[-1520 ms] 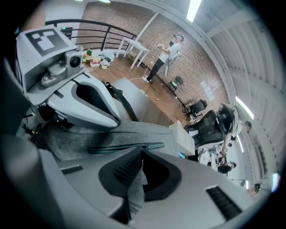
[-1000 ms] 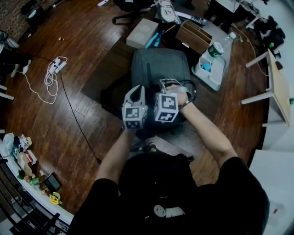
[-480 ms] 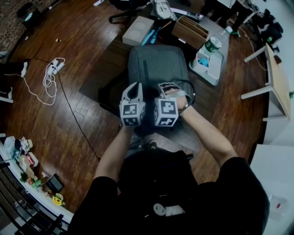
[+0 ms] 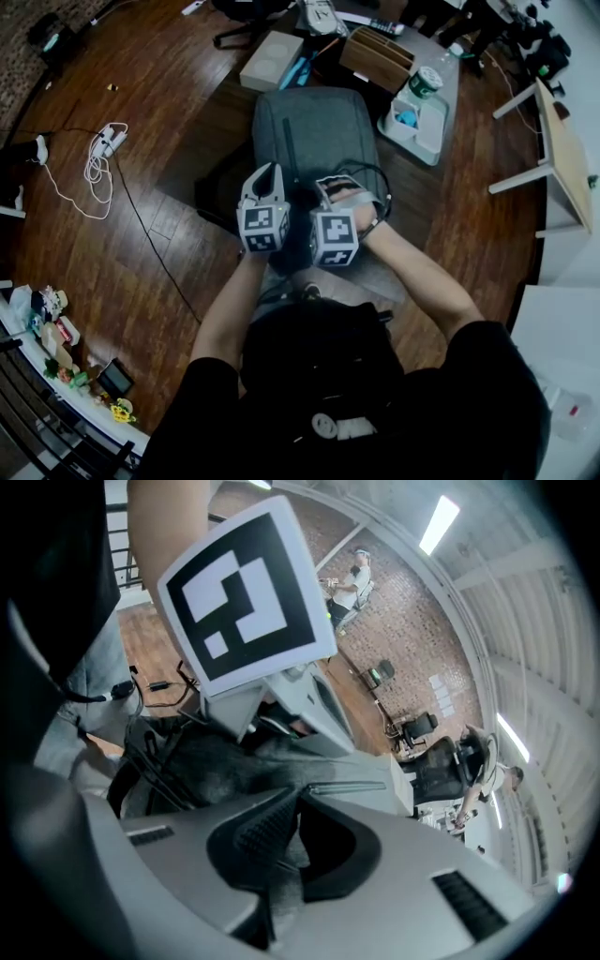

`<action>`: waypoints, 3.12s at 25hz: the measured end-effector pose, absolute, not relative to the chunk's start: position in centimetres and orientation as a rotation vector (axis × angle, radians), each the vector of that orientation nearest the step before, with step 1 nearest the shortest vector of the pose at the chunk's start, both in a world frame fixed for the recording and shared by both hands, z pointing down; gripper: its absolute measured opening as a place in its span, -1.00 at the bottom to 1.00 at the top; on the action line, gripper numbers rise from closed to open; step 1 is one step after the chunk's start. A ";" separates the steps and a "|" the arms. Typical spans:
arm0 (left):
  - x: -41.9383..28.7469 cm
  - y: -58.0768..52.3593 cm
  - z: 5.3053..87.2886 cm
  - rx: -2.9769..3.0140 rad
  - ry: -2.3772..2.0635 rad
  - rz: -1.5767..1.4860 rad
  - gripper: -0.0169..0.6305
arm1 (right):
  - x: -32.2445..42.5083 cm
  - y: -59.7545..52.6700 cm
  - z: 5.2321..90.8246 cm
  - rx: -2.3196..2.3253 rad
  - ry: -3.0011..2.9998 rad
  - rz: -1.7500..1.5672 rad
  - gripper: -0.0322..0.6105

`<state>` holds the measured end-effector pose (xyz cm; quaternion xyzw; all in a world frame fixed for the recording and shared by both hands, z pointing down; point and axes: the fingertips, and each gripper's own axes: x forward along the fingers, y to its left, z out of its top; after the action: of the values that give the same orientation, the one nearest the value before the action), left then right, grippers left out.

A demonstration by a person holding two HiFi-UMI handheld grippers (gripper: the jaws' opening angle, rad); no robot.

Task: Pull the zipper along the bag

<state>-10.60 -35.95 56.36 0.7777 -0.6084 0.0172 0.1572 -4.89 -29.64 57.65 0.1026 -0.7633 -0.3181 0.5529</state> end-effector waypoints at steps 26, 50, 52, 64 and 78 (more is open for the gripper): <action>-10.9 -33.5 56.4 2.249 -1.786 0.191 -0.97 | -4.8 -29.1 57.1 0.445 -1.945 -0.752 -0.79; -4.7 -24.3 47.7 2.264 -1.921 0.054 -0.97 | -0.5 -23.0 46.7 0.731 -2.709 -0.045 -0.85; -4.2 -24.0 46.2 2.288 -1.922 0.012 -0.97 | -0.4 -22.5 44.8 0.752 -2.773 0.003 -0.85; -2.5 -18.8 41.6 2.402 -1.843 -0.088 -0.97 | 1.3 -18.3 40.5 0.958 -2.895 0.210 -0.84; -5.1 -4.4 39.8 2.454 -1.829 -0.123 -0.97 | 0.3 -4.9 39.8 1.109 -2.868 0.227 -0.84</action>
<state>-5.15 -4.36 39.84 0.8006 -0.5966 -0.0400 0.0395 0.25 -4.88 39.77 0.3595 -0.9298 0.0735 0.0291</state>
